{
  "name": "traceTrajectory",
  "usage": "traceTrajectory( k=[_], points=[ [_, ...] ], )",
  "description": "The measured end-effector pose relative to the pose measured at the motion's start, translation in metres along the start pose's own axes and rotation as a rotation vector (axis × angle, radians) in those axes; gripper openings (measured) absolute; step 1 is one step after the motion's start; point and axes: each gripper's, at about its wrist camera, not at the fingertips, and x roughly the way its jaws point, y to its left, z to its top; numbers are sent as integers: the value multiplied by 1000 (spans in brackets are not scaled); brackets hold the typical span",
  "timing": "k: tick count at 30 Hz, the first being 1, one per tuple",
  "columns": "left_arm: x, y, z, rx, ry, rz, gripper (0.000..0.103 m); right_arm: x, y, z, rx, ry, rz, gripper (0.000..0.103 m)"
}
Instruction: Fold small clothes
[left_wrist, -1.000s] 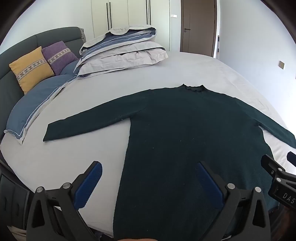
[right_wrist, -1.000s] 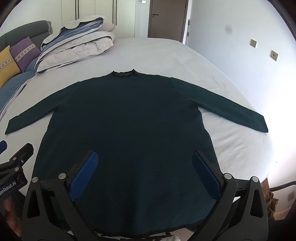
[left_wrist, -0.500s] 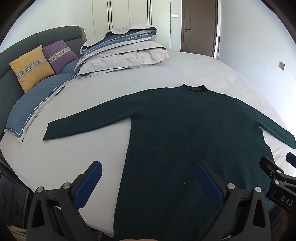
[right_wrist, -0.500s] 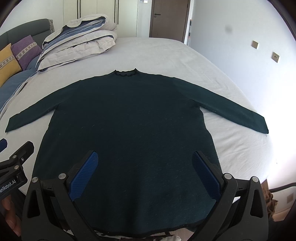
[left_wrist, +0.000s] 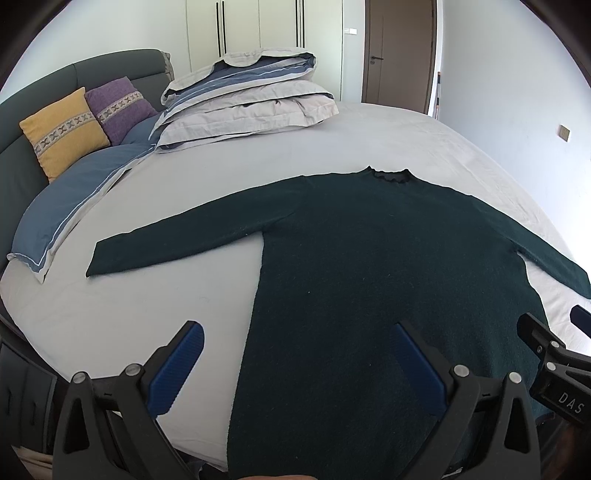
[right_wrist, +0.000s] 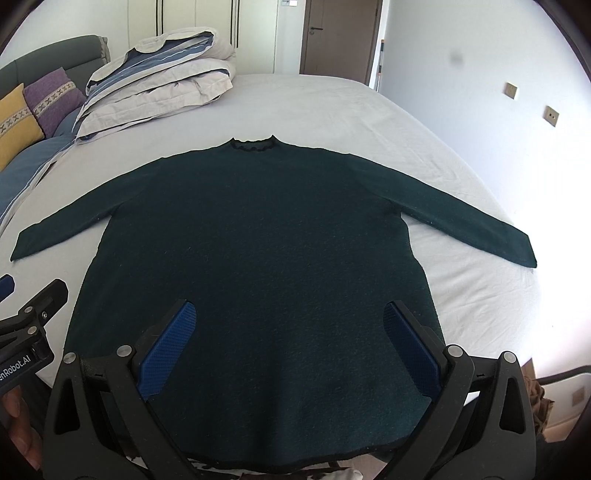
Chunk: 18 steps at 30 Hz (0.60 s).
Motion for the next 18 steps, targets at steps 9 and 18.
traceTrajectory(
  k=[9,18],
  points=[
    [-1,1,-2,-4,3,-1,103,0,1,-1,-1,1,0,103],
    [-1,2,-3,-12,8,-4,103,1,3,-2,-3,3,0,103]
  ],
)
